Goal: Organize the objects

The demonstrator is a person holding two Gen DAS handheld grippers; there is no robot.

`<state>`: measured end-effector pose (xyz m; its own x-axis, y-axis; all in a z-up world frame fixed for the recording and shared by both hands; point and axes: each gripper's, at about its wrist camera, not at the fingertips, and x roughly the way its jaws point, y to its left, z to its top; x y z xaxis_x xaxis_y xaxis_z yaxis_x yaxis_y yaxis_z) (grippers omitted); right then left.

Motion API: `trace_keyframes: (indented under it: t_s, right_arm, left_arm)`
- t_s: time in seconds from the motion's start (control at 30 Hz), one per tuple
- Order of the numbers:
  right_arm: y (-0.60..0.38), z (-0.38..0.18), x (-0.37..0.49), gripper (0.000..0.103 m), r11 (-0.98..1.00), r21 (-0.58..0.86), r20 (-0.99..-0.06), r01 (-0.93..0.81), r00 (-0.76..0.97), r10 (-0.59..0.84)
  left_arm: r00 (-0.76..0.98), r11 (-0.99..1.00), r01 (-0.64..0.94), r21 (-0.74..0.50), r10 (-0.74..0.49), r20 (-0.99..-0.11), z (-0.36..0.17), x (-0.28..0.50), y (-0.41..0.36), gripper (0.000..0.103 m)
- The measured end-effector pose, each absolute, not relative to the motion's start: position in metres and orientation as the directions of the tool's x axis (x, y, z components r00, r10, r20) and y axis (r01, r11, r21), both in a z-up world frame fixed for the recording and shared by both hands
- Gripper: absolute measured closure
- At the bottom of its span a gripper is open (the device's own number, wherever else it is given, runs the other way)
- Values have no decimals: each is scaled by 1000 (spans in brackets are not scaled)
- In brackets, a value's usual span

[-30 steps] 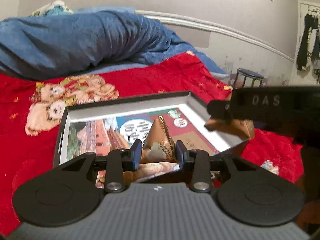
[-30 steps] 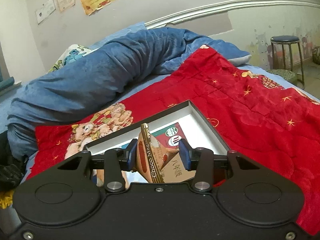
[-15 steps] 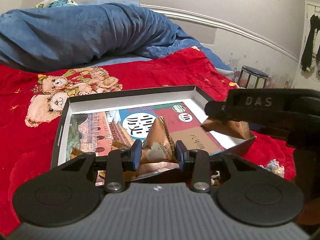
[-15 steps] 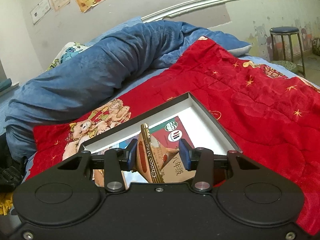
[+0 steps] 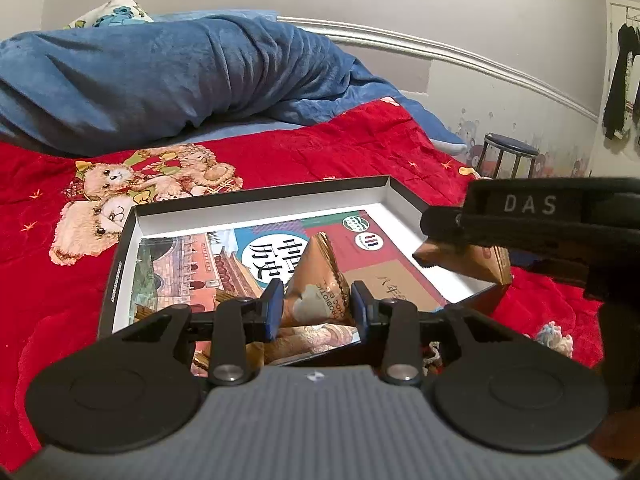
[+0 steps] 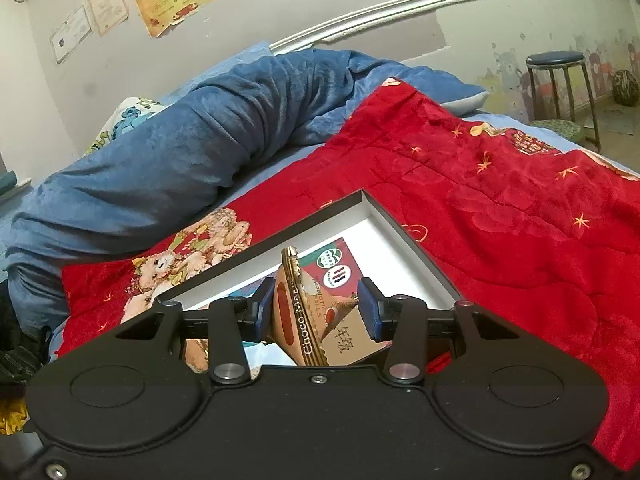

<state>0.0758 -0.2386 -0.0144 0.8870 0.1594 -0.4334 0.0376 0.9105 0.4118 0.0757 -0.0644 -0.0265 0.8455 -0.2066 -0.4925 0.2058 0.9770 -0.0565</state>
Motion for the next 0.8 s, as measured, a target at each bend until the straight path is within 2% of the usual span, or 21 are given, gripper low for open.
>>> trace_keyframes:
  t_s: [0.13,0.47,0.6,0.8]
  right_arm:
    - [-238,-17,79,60,905,423,-440,33,881,174]
    - [-242,-25,90,60,871,491,-434,23,873,222]
    - [-238,-30,94,60,873,487,-447,15,863,235]
    - [-233,-32,98,60,879,476,-458,2,855,245]
  left_arm:
    - [851,979,203,-32,-193,-489,-29,73,-64,63]
    - [847,980,189,-62,-194,-495,-28,78,-59,63]
    - [856,980,199,-28,-187,-483,-30,77,-61,63]
    - [845,982,182,-55,-185,-501,-33,83,-61,63]
